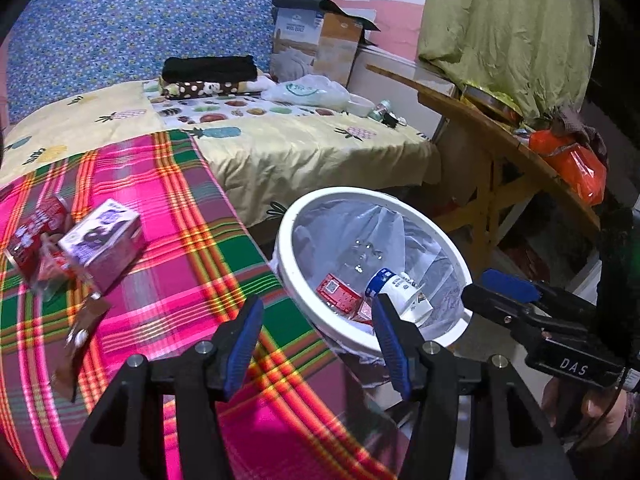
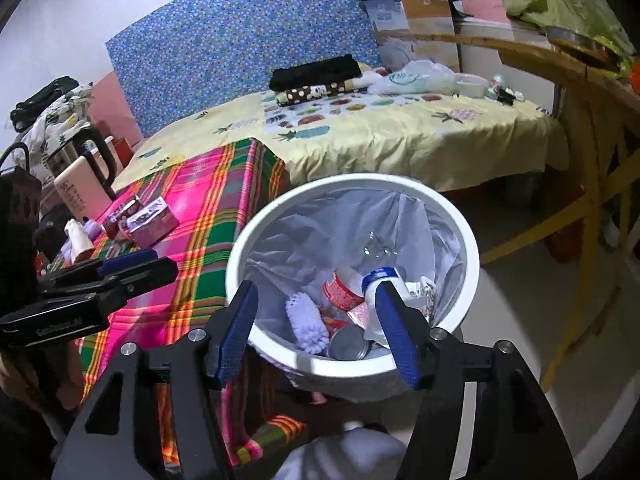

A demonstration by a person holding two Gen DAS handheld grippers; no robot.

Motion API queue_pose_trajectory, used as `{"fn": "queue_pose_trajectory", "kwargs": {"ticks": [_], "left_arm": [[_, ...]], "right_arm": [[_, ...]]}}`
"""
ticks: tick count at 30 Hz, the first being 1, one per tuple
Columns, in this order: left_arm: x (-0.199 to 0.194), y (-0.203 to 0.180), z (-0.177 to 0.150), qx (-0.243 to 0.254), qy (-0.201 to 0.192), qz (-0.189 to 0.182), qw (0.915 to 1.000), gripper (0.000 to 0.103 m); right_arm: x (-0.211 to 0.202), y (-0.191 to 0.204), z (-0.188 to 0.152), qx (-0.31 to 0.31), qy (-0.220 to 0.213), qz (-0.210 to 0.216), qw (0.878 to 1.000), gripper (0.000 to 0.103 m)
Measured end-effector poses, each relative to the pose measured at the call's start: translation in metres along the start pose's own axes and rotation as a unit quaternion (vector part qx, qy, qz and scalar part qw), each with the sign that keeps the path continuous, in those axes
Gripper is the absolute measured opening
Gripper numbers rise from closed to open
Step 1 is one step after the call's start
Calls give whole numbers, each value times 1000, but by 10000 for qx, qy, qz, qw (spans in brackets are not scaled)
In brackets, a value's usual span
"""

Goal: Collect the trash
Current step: 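Withdraw both tools from the bin back over the table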

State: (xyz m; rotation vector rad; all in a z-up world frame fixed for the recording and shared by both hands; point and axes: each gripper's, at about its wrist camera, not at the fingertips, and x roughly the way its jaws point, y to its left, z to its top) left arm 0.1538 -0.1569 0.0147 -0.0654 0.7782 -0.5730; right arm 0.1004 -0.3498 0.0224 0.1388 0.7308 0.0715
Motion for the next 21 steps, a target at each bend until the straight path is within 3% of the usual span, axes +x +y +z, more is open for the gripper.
{"fn": "queue_pose_trajectory", "kwargs": {"ticks": [21], "left_arm": [[-64, 54, -48, -579, -216, 961, 9934, 58]], "right_arm": [[-3, 65, -11, -547, 111, 736, 9957, 63]]}}
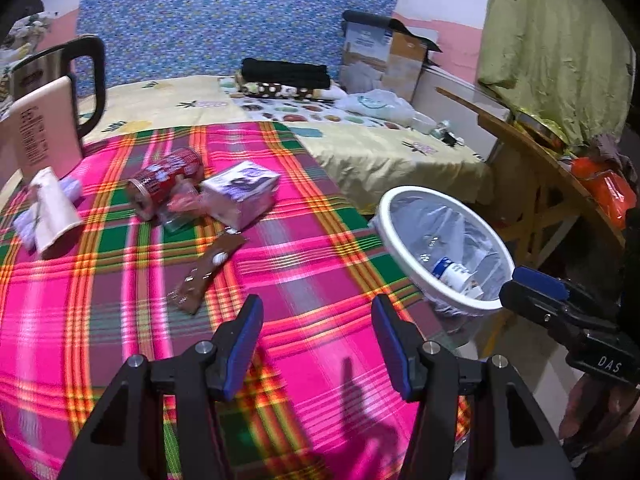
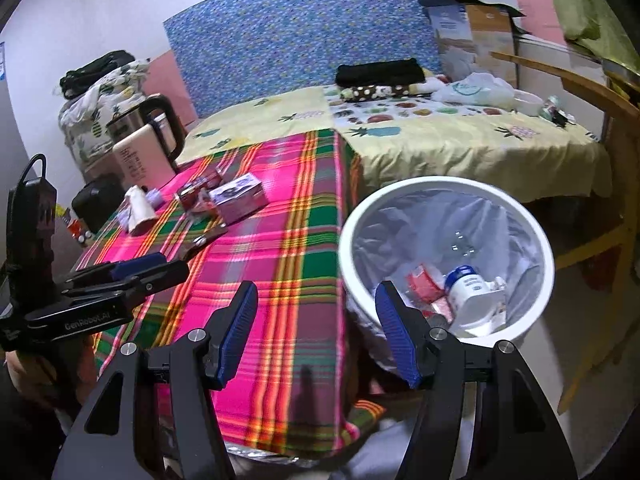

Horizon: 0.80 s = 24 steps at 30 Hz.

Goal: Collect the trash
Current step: 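Withdraw both tools from the bin back over the table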

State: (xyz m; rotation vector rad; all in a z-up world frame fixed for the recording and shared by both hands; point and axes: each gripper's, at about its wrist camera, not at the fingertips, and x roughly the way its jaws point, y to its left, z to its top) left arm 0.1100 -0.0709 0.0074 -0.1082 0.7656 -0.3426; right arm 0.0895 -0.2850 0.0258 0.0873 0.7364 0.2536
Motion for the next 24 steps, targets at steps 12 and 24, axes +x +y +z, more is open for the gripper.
{"fn": "queue_pose_trajectory", "kwargs": {"ticks": [12, 24], "left_arm": [[-7, 26, -6, -186, -38, 310, 9993, 58], [6, 51, 5, -246, -41, 611, 9978, 55]], "right_arm": [[9, 20, 2, -60, 143, 276, 9995, 62], [20, 32, 12, -196, 162, 330, 9991, 62]]}}
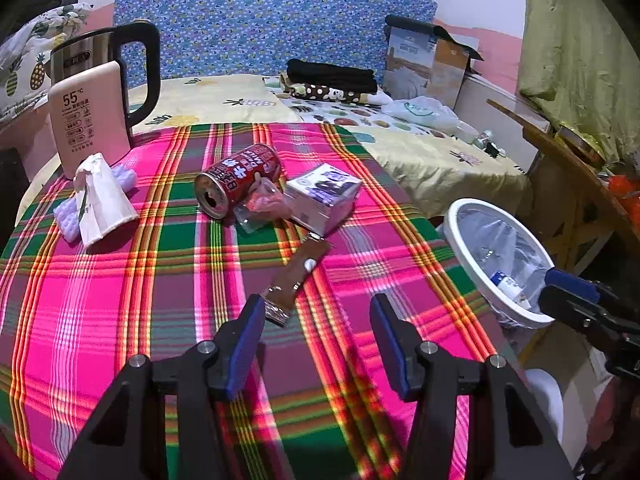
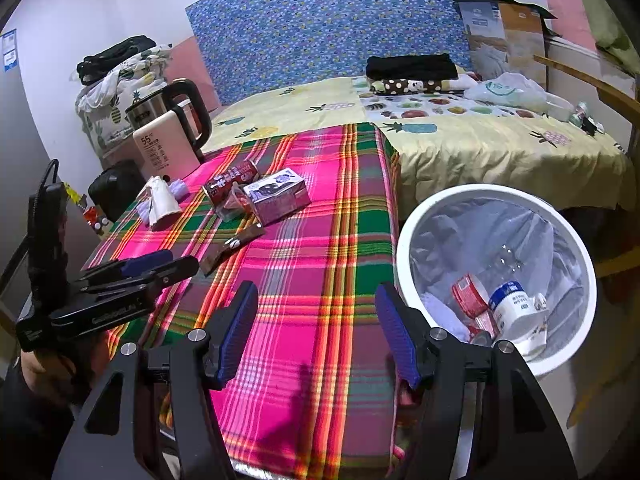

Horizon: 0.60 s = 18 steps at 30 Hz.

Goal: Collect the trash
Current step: 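Withdraw both tools from the bin back over the table, then grasp the brown wrapper with left tool while right grasps the purple grape milk box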

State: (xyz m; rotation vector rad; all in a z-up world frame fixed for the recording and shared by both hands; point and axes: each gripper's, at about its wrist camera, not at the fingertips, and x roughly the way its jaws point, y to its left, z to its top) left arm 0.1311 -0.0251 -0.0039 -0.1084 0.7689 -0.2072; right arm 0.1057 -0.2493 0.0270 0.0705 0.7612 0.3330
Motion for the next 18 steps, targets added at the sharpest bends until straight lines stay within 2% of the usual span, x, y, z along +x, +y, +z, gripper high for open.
{"fn": "queue_pose_trajectory", "kwargs": {"ticks": [10, 13, 16, 18], "left_arm": [[45, 6, 10, 172, 334, 121, 9992, 47], [58, 6, 11, 151, 518, 171, 9984, 42], [61, 6, 14, 148, 539, 178, 9983, 33], [63, 5, 13, 210, 554, 259, 9979, 22]], "right_arm": [[14, 3, 10, -71, 62, 39, 9999, 62], [19, 3, 12, -82, 95, 42, 9999, 62], [23, 3, 15, -90, 129, 41, 9999, 62], [25, 4, 17, -100, 143, 46, 9998, 62]]}}
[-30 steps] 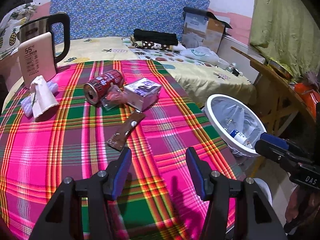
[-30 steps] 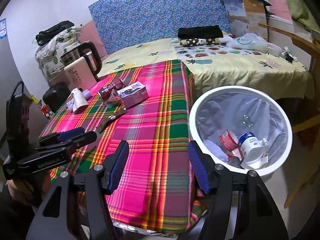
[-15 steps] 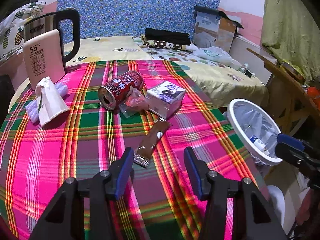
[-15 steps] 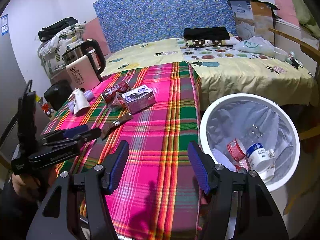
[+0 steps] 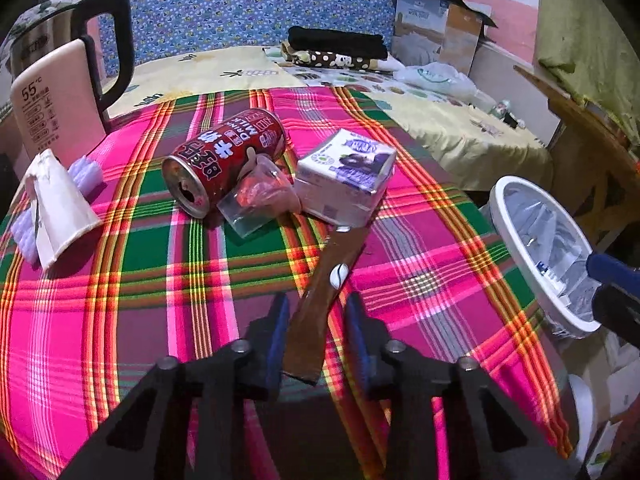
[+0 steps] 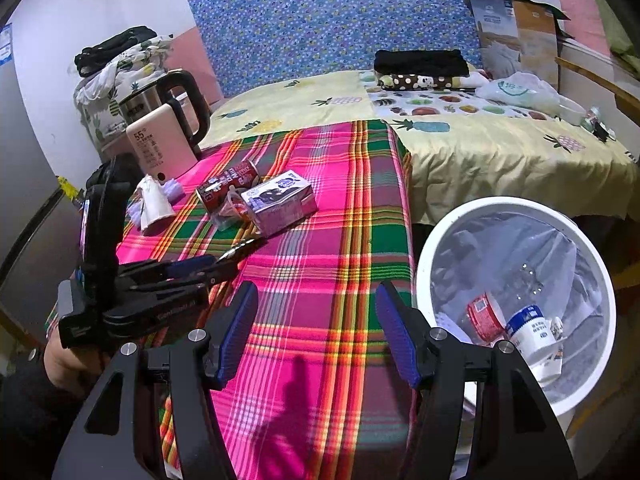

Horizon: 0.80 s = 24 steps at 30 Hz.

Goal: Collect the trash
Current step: 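Grasp the brown wrapper with left tool while right grasps the purple grape milk box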

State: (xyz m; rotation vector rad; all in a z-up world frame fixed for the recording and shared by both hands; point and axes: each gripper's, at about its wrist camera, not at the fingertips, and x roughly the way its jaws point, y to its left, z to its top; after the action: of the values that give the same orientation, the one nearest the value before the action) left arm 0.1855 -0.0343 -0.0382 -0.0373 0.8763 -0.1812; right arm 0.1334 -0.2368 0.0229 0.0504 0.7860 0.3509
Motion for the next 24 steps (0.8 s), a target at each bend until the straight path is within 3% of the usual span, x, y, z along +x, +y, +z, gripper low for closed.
{"fn": "queue_pose_trajectory", "kwargs": {"ticks": [2, 14, 24], "left_arm": [[-1, 1, -1, 4, 2, -24, 10000, 15], [-35, 41, -11, -569, -247, 31, 9981, 15], [-46, 70, -10, -805, -365, 45, 9961, 15]], "right_arm": [[3, 2, 3, -18, 9, 12, 10000, 62], [33, 21, 23, -144, 100, 46, 9998, 62], [89, 49, 41, -412, 444, -143, 9981, 62]]}}
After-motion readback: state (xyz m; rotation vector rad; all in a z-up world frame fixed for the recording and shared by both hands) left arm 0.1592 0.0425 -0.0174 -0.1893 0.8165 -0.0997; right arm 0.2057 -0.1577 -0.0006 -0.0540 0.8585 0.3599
